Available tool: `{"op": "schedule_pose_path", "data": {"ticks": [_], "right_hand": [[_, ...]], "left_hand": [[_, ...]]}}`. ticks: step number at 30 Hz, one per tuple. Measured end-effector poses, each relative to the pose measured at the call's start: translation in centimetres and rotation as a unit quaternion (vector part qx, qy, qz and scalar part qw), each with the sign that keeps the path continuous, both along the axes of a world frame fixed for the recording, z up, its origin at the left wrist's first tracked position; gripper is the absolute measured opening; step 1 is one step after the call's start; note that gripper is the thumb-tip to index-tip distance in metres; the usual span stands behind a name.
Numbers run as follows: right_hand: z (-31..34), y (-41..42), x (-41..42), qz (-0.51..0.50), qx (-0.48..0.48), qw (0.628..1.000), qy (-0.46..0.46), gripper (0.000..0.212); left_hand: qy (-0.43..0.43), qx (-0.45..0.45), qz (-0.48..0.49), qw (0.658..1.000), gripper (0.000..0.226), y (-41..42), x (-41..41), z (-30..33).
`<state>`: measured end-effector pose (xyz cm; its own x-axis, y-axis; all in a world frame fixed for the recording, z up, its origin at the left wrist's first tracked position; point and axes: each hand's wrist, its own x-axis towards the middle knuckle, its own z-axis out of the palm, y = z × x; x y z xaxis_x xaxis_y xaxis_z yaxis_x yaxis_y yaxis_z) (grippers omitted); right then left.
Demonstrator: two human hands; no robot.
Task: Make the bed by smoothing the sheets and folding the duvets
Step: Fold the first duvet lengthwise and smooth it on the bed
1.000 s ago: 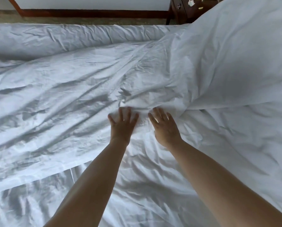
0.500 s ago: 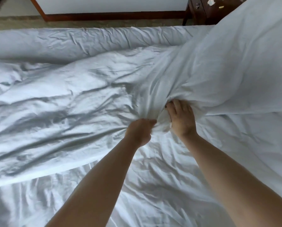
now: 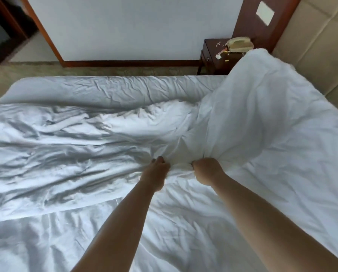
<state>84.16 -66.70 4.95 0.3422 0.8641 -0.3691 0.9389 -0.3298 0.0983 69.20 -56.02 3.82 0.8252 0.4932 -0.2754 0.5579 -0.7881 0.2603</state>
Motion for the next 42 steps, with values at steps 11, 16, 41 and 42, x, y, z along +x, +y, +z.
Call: {"op": "schedule_pose_path", "data": {"ticks": [11,16,41,42], "right_hand": [[6.9,-9.0,-8.4,-0.036,-0.040,0.998,0.037,0.039],[3.0,-12.9,-11.0,-0.048,-0.163,0.985,0.016,0.079],[5.8,-23.7,-2.3,-0.135,-0.050,0.990,-0.001,0.088],[5.7,-24.6,-0.9,-0.131,-0.048,0.990,-0.004,0.088]], "left_hand": [[0.115,-0.012,-0.073,0.991,0.049,-7.6,-6.9,5.2],[0.199,-0.044,-0.050,0.978,0.083,-10.8,-10.4,3.1],[0.103,0.031,-0.127,0.986,0.060,-19.5,1.1,6.0],[0.104,0.034,-0.127,0.986,0.059,-20.3,2.4,5.9]]}}
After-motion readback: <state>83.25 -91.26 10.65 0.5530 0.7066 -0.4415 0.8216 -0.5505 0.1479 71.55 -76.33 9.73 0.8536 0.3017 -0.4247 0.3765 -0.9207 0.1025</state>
